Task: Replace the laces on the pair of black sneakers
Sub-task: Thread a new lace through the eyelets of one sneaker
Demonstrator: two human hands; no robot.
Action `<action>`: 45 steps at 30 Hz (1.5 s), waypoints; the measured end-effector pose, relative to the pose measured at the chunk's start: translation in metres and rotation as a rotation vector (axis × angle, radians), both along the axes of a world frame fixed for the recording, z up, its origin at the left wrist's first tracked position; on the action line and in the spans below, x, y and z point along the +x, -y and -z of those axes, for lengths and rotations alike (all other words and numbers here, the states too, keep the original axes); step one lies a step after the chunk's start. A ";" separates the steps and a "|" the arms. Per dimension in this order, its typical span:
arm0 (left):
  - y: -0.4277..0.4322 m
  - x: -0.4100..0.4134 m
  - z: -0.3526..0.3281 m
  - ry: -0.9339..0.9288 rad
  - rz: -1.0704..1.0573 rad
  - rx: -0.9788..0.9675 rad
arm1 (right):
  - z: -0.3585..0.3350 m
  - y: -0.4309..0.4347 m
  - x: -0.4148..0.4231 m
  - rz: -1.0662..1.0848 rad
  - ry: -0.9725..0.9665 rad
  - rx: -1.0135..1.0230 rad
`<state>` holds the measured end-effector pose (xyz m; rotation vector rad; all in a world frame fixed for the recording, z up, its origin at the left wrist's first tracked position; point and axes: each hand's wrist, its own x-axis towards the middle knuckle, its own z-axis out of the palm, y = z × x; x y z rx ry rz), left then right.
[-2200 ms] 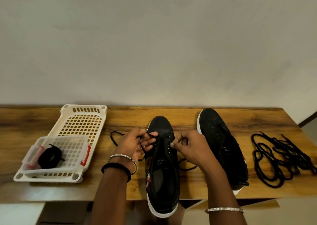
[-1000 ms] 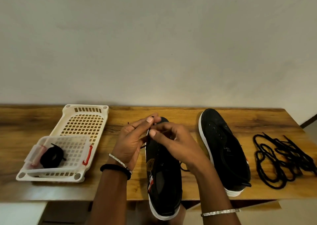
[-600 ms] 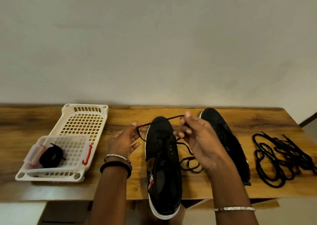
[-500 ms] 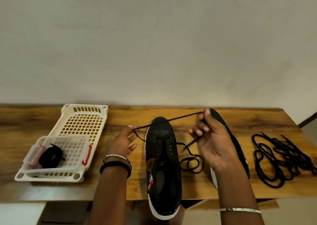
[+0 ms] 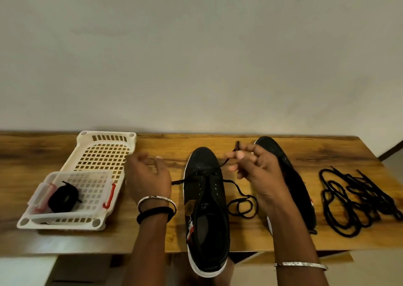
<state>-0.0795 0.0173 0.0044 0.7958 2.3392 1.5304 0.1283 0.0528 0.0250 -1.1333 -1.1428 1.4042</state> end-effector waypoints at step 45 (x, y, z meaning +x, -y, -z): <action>-0.001 0.030 0.008 -0.200 0.781 -0.219 | 0.025 0.075 -0.052 0.149 0.960 0.075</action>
